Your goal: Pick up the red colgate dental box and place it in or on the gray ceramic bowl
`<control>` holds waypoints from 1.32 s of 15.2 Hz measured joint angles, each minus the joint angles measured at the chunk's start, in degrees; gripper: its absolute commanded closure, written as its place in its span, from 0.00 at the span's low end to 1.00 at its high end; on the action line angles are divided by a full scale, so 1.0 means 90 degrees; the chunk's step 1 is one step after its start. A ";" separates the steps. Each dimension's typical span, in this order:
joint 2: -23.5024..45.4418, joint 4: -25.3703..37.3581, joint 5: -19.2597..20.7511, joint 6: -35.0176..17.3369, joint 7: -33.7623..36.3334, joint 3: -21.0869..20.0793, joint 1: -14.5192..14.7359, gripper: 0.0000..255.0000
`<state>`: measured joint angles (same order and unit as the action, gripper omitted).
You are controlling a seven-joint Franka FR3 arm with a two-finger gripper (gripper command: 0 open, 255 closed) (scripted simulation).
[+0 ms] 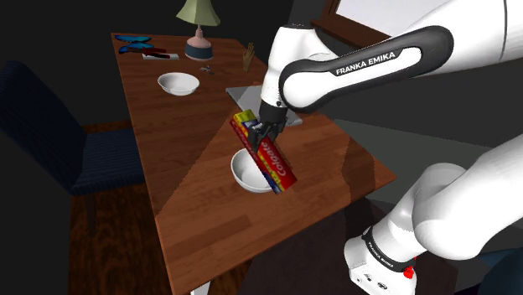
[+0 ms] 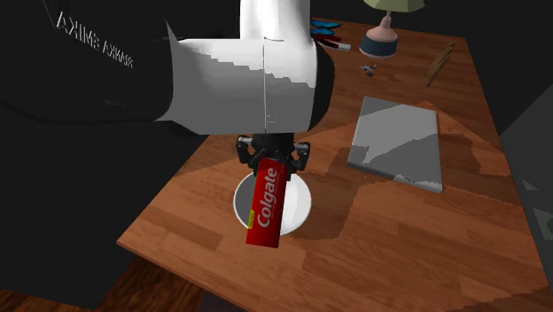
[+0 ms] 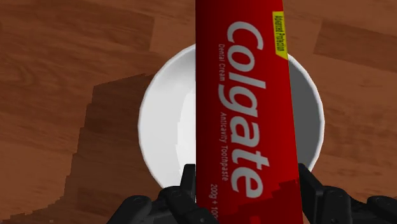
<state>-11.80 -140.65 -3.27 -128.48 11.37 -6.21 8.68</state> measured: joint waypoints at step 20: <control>0.0589 -0.0377 0.0034 -0.0972 0.0009 -0.0020 -0.0007 0.00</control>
<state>-6.50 -144.04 -2.97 -137.22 11.45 -6.39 8.62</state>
